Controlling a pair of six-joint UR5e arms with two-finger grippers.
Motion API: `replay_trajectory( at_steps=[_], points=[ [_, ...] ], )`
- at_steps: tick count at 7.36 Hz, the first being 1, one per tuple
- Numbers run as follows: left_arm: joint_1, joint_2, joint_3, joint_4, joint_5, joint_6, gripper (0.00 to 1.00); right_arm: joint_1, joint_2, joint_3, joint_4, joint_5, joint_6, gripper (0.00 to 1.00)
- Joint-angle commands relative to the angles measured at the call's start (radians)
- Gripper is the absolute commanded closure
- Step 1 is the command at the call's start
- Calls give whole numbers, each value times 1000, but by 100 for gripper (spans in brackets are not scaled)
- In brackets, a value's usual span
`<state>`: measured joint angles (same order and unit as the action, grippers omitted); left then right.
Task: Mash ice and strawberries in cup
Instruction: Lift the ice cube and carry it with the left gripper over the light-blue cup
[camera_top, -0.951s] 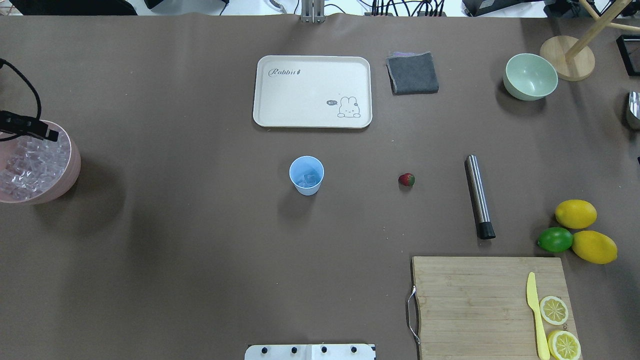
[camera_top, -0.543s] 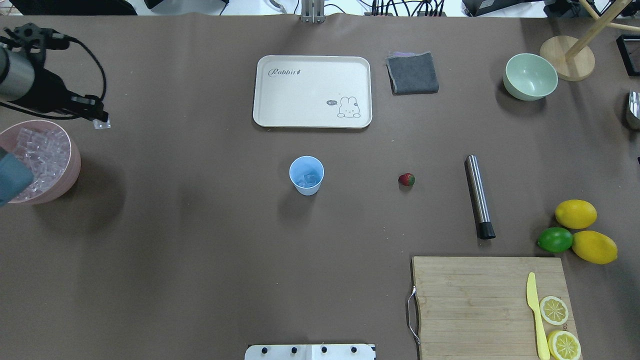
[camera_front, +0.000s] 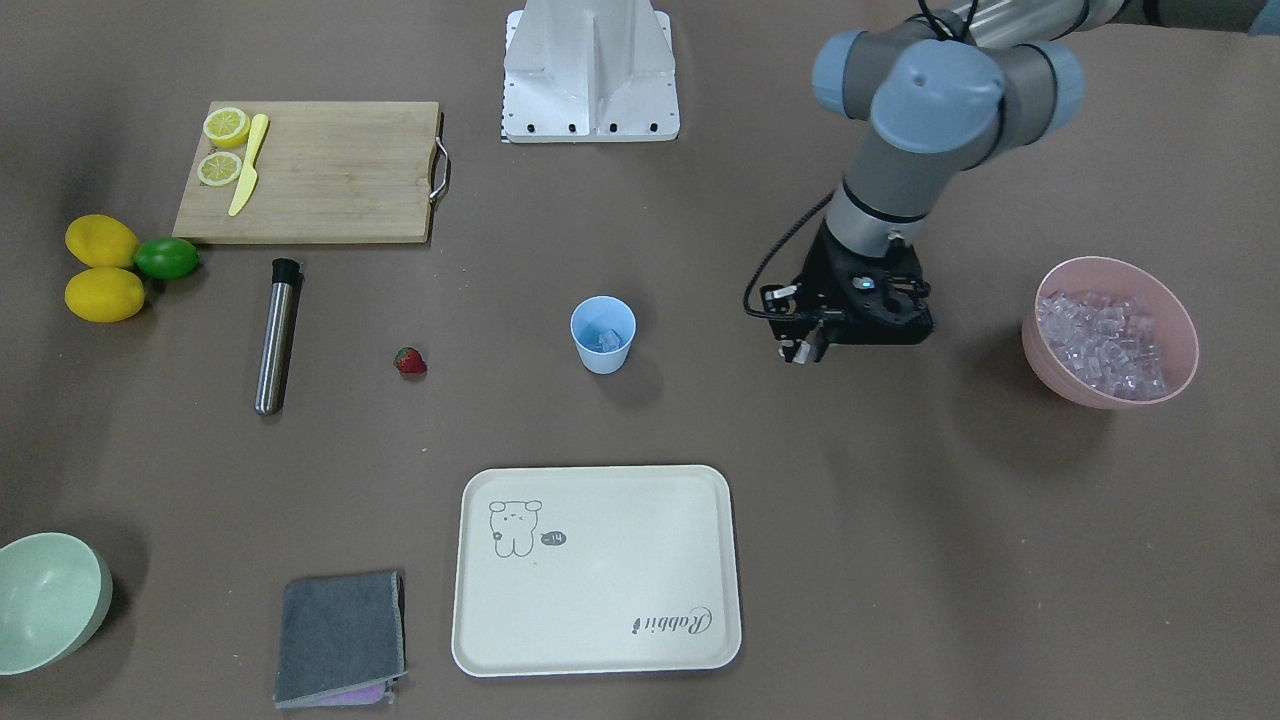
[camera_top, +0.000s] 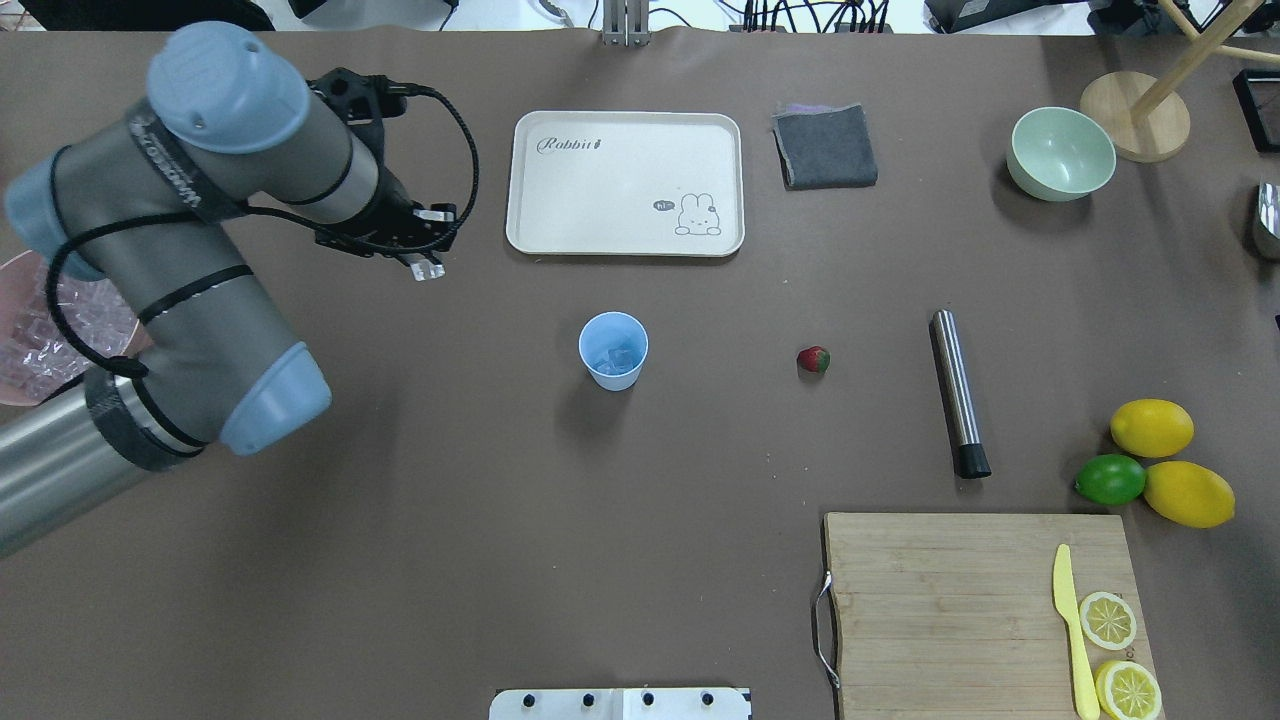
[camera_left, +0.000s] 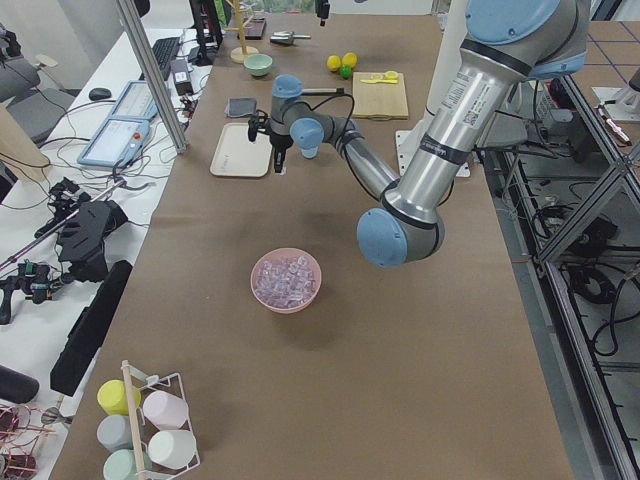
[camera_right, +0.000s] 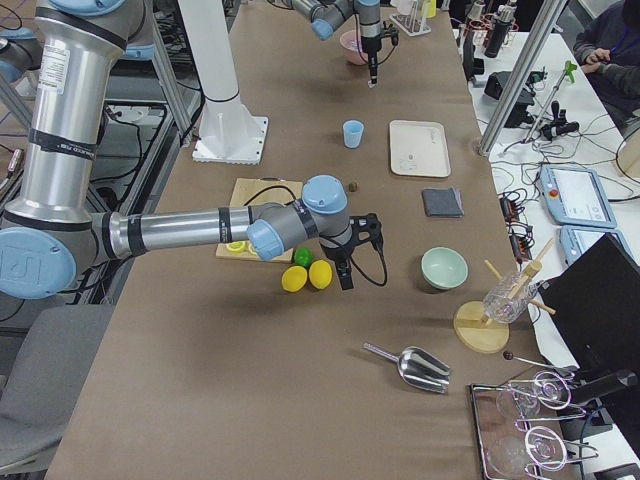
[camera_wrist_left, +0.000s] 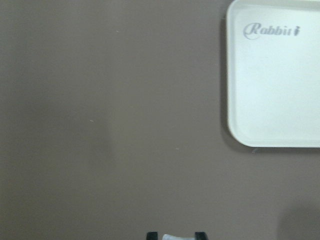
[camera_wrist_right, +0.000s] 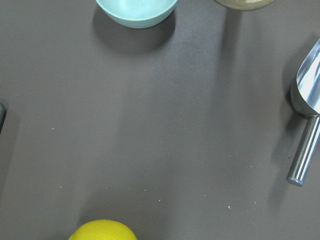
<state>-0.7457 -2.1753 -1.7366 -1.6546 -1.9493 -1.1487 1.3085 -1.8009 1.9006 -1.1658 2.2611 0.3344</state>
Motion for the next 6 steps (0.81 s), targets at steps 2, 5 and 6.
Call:
replay_trajectory(
  at_steps=[2, 5, 6],
  points=[
    [129, -170, 81, 4, 124, -271, 100, 0, -2, -3, 0, 2, 0, 0],
    [210, -202, 85, -11, 222, -362, 100, 0, -2, -5, 0, 2, 0, 0],
    [216, -198, 85, -11, 225, -362, 100, 0, -2, -5, 0, 3, 0, 0]
  ],
)
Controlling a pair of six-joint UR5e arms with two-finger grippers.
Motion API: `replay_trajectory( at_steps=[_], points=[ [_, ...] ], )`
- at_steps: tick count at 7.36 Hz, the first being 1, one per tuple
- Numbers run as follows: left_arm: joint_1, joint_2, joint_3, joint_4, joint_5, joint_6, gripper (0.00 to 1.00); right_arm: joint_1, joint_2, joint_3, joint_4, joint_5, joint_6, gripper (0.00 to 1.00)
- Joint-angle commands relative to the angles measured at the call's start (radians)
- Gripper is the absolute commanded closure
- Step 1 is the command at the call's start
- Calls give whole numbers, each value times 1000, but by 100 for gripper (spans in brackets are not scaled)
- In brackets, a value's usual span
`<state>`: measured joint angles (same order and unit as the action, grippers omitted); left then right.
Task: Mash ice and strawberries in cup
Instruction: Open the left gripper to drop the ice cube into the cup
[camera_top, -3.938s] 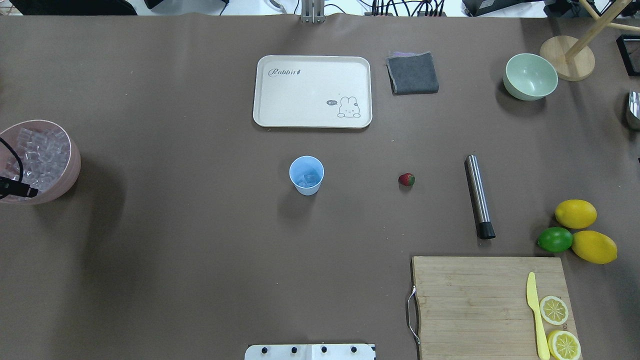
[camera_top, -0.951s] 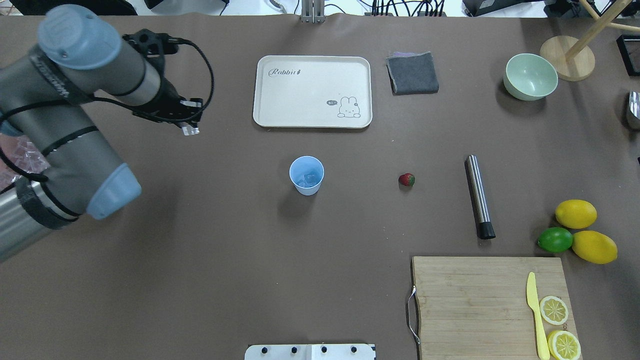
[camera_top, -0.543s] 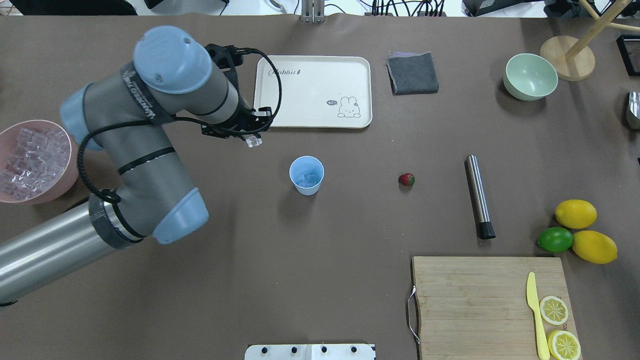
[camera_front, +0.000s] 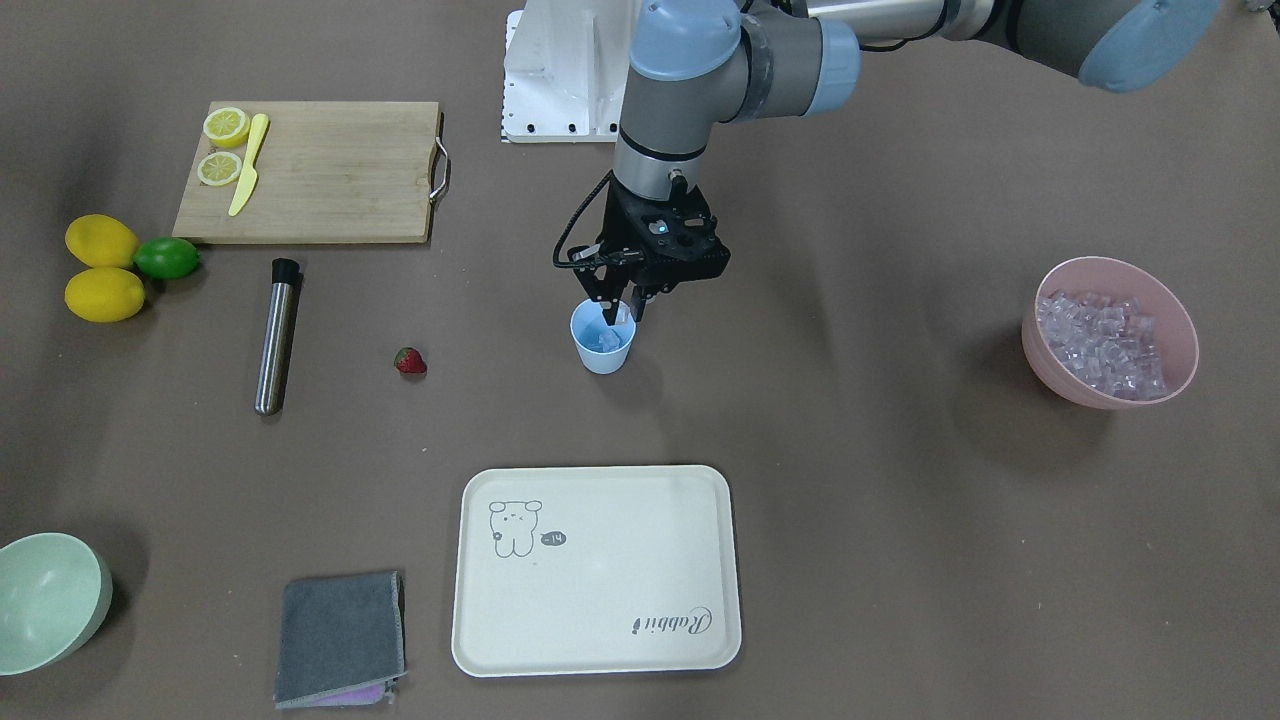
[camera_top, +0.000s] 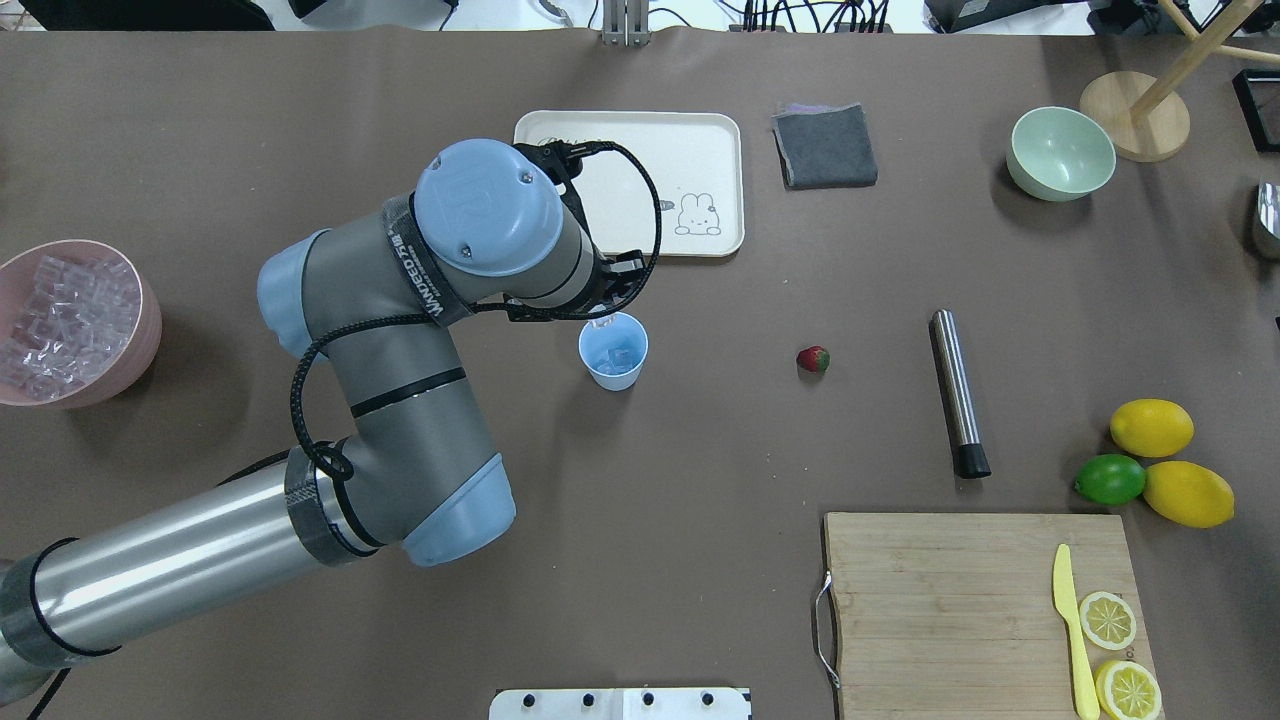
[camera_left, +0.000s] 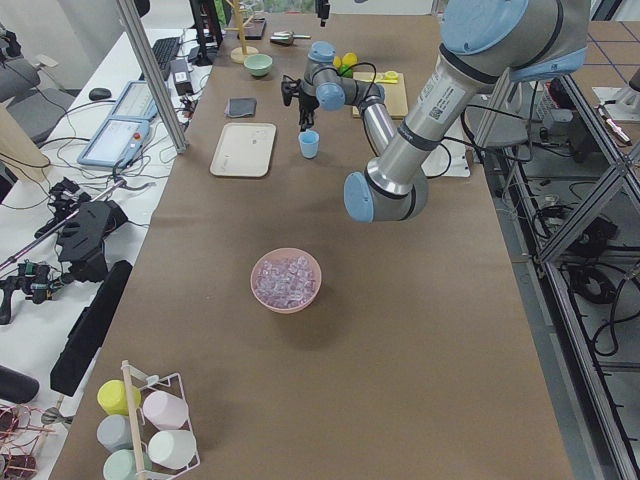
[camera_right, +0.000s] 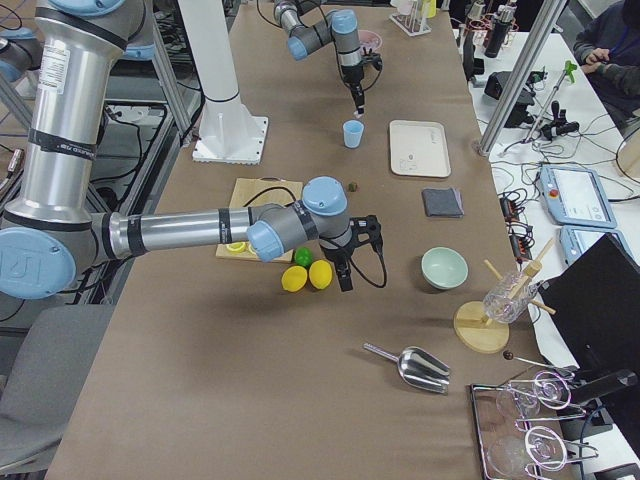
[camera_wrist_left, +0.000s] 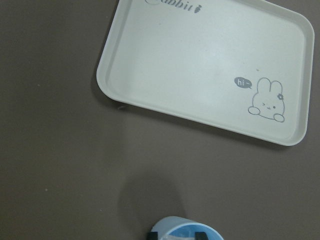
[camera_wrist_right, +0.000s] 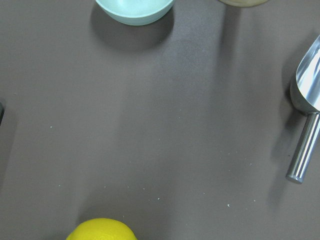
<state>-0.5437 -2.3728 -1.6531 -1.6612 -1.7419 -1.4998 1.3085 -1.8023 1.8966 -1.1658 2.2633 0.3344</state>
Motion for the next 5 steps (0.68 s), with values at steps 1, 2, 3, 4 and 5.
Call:
replay_trajectory(
  at_steps=[1, 2, 3, 4, 5],
  points=[
    [16, 1, -5, -5, 18, -10, 89, 0, 0, 1, 0, 1, 0, 0],
    [24, 15, -8, -5, 19, -5, 3, 0, 0, -1, 0, 1, 0, 0],
    [34, 18, -13, -5, 22, -8, 2, 0, 0, 1, 0, 1, 0, 0],
    [41, 18, -14, -3, 54, -5, 2, 0, 0, 2, -2, 1, 2, 0],
    [39, 18, -27, 4, 54, -1, 2, 0, 0, 7, -5, 2, 2, 0]
  ],
)
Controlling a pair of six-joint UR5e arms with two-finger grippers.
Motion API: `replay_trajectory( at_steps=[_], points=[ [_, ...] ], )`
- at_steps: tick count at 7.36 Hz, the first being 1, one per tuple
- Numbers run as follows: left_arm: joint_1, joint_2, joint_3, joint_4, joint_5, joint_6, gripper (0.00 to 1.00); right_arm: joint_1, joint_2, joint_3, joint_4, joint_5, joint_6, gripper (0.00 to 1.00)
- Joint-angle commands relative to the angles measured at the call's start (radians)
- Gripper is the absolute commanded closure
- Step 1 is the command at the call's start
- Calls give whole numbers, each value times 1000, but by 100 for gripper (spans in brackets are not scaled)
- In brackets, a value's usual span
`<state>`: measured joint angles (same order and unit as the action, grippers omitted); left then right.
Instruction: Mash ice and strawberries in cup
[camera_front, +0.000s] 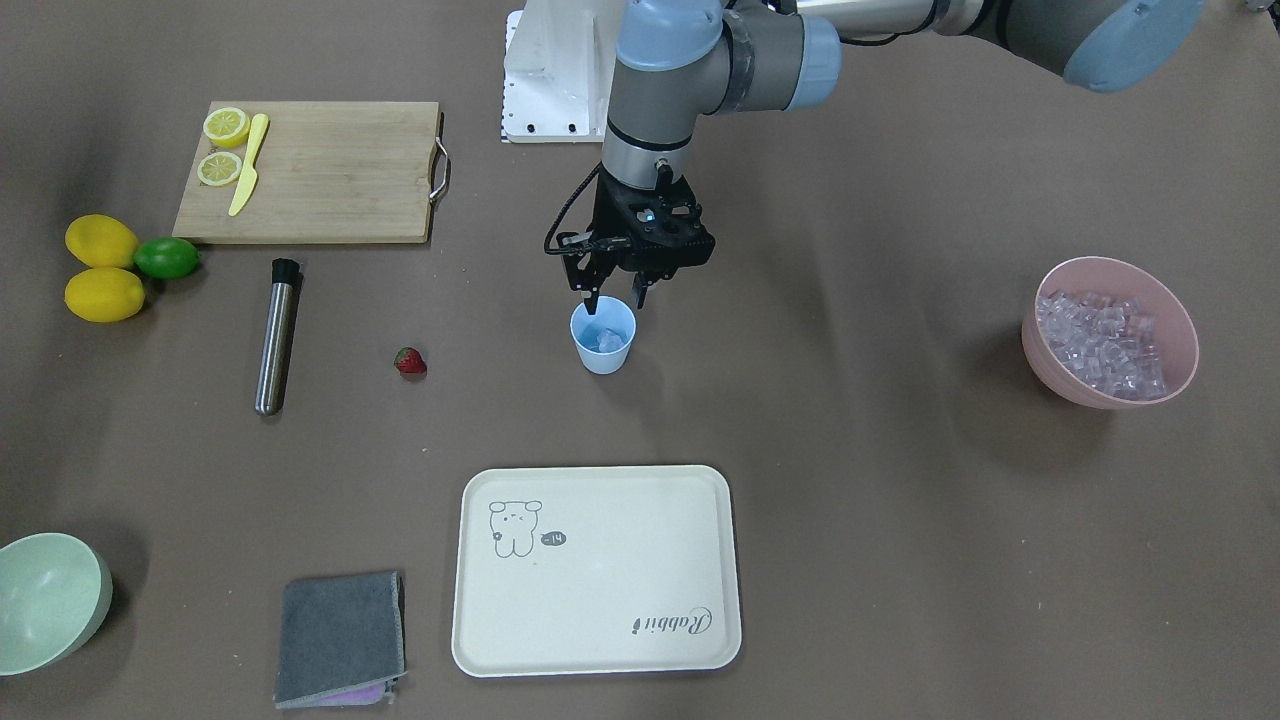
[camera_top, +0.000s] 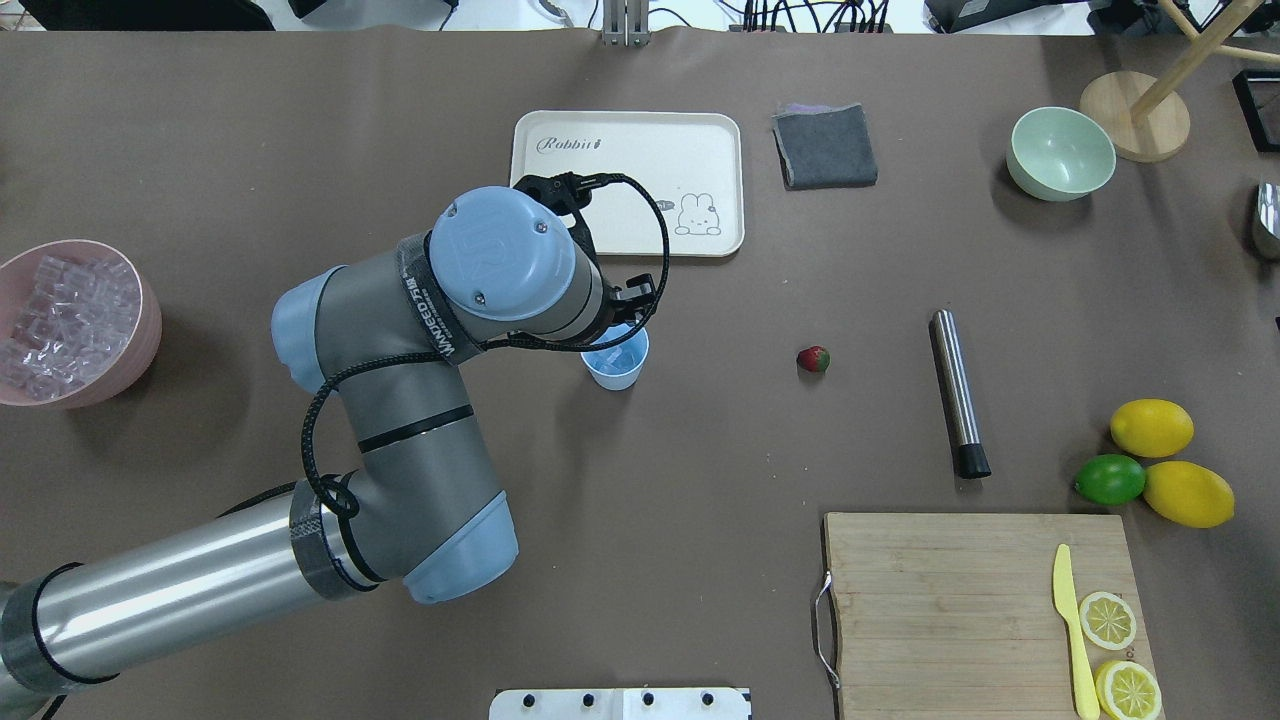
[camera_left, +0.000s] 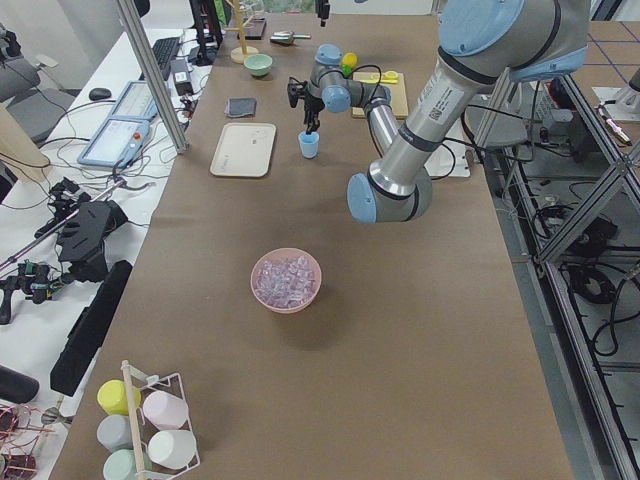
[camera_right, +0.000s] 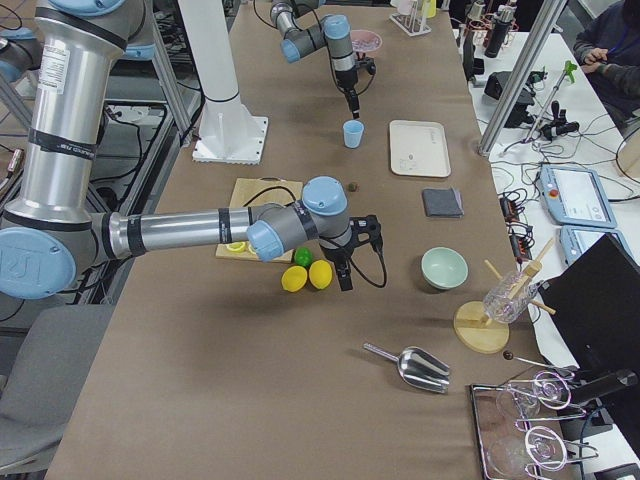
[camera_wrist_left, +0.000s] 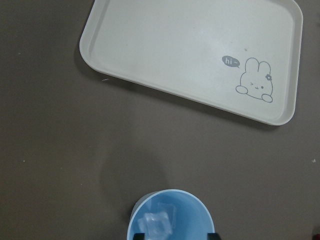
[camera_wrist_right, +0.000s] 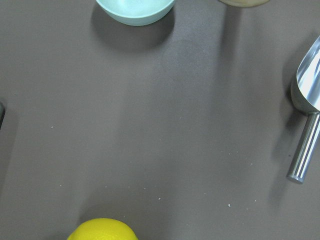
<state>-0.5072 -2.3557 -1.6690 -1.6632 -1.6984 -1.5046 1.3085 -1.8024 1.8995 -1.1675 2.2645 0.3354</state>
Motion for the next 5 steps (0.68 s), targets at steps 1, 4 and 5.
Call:
replay_trajectory(
  at_steps=[1, 4, 5],
  points=[
    [-1, 4, -50, 54, 3, 82, 1, 0, 3, 9, -9, 1, 1, 0],
    [-60, 181, -340, 313, -16, 368, 0, 2, 18, 10, -65, 1, 1, 0],
    [-159, 247, -374, 316, -105, 500, 0, 2, 20, 9, -78, 1, 1, 0]
  ],
)
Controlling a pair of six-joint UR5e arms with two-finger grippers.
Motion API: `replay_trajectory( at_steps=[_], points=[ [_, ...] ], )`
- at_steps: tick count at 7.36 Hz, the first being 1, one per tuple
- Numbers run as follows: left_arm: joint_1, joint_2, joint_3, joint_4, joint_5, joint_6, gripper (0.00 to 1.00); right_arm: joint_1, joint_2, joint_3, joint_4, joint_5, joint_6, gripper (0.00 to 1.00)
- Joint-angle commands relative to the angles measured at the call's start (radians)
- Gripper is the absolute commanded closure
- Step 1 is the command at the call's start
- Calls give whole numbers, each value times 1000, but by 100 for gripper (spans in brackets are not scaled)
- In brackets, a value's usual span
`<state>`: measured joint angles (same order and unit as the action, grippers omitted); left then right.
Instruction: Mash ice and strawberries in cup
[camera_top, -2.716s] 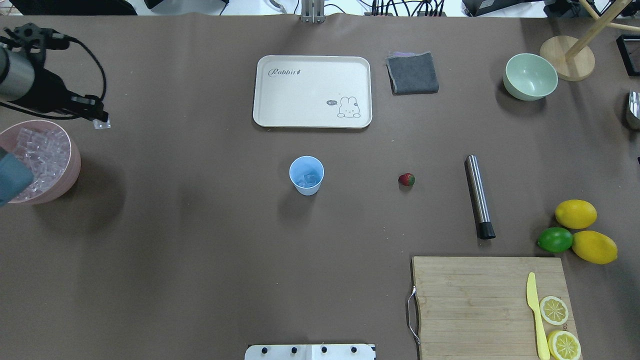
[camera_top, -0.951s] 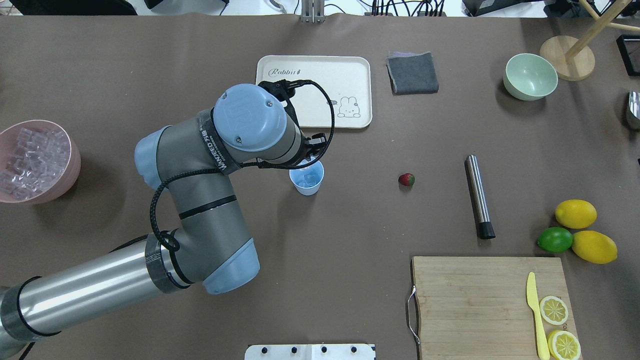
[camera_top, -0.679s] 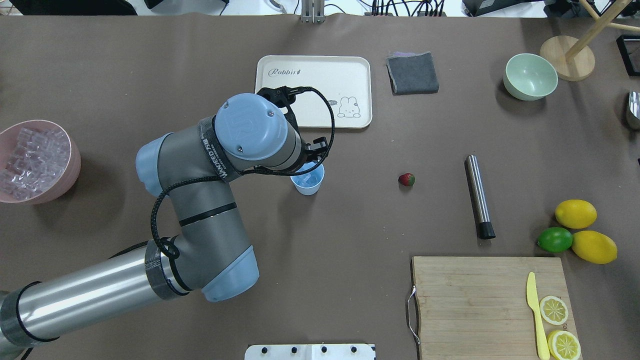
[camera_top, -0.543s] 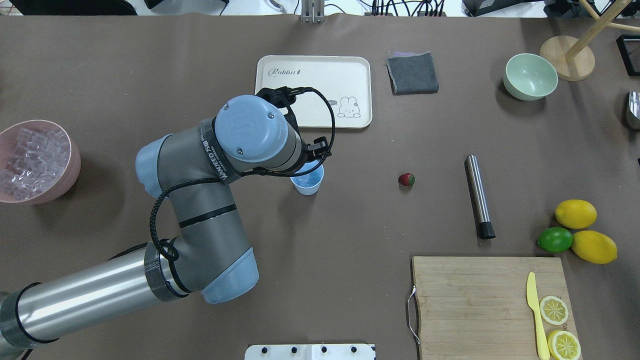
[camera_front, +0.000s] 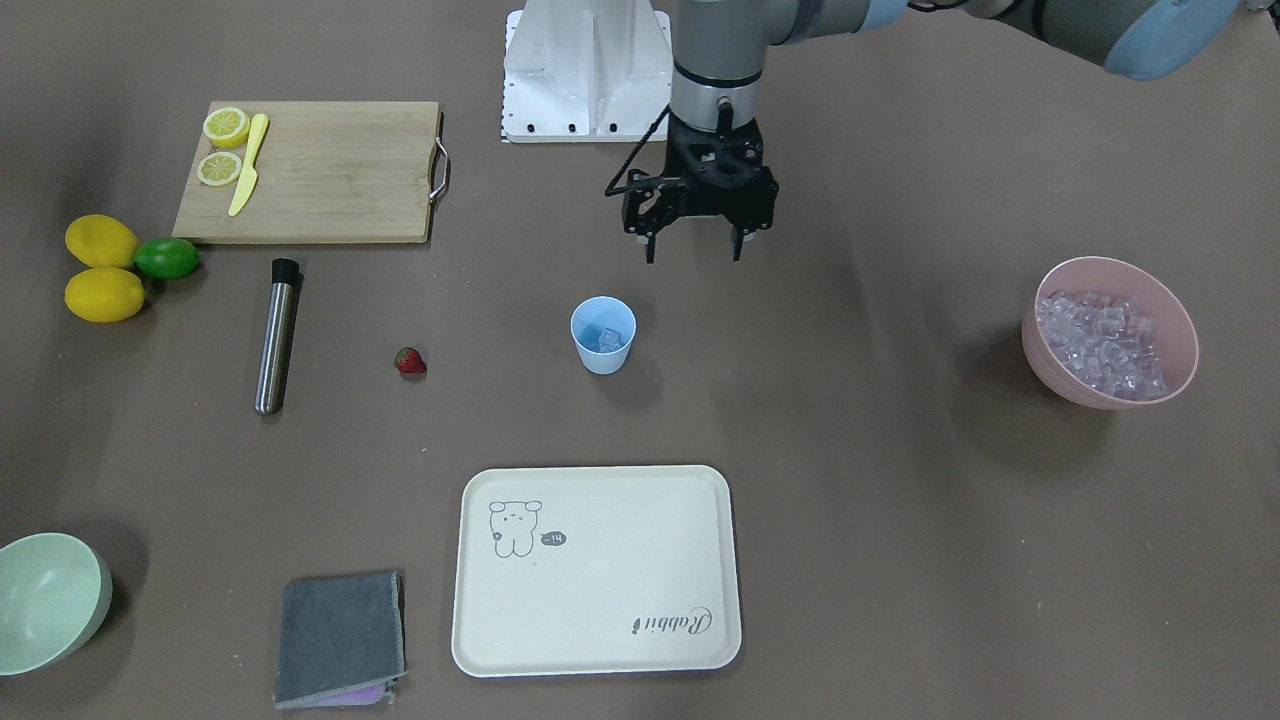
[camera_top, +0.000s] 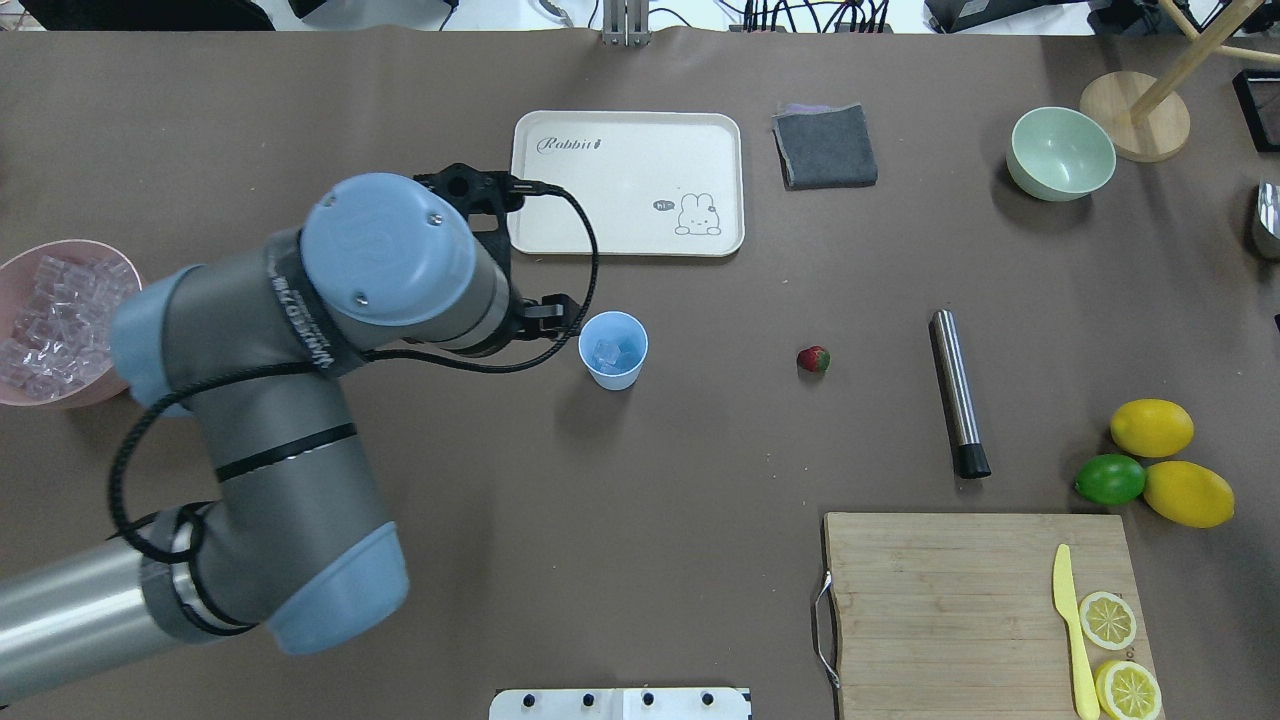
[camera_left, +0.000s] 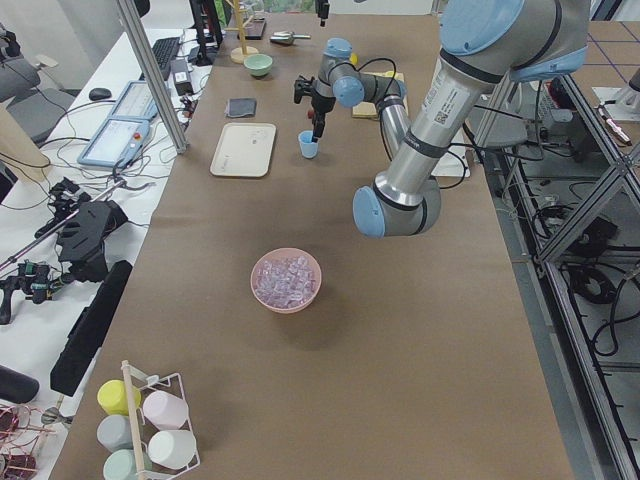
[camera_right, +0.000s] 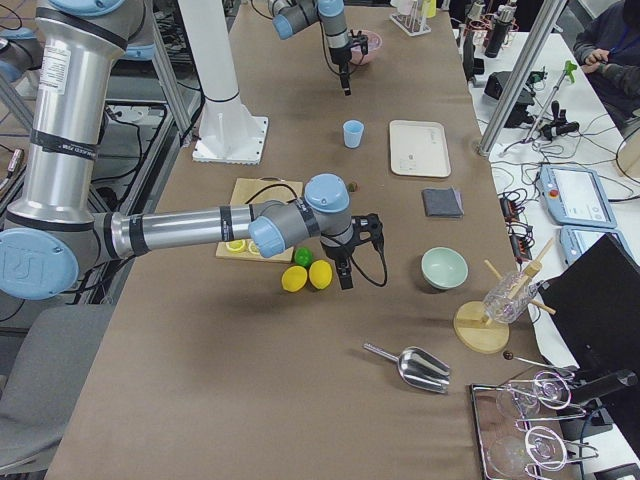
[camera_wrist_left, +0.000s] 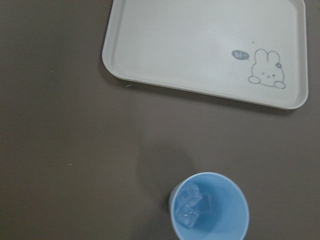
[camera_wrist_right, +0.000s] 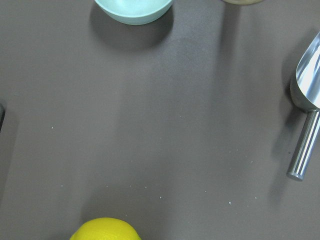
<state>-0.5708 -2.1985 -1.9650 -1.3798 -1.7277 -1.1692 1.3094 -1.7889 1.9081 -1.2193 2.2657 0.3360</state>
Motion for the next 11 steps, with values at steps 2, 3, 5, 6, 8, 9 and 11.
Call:
replay_trajectory(
  at_steps=[2, 3, 5, 6, 8, 9, 11],
  points=[
    [-292, 170, -78, 33, -212, 386, 0, 1, 2, -7, -32, 0, 0, 0],
    [-396, 239, -69, 31, -292, 574, 0, 4, 0, -9, -32, -3, 0, 0],
    [-611, 420, -34, 24, -442, 853, 0, 8, -7, -7, -34, -6, -2, 0],
    [-709, 503, -23, 25, -461, 1004, 1, 8, -7, -9, -40, -6, -2, 0],
    [-889, 594, 91, 31, -464, 1272, 0, 10, -7, -1, -40, -14, 2, 0],
    [-959, 609, 139, 33, -464, 1396, 1, 10, -1, 2, -39, -27, 0, 0],
    [-1081, 666, 190, 19, -585, 1438, 1, 10, 17, 17, -81, -23, 24, 0]
  ],
)
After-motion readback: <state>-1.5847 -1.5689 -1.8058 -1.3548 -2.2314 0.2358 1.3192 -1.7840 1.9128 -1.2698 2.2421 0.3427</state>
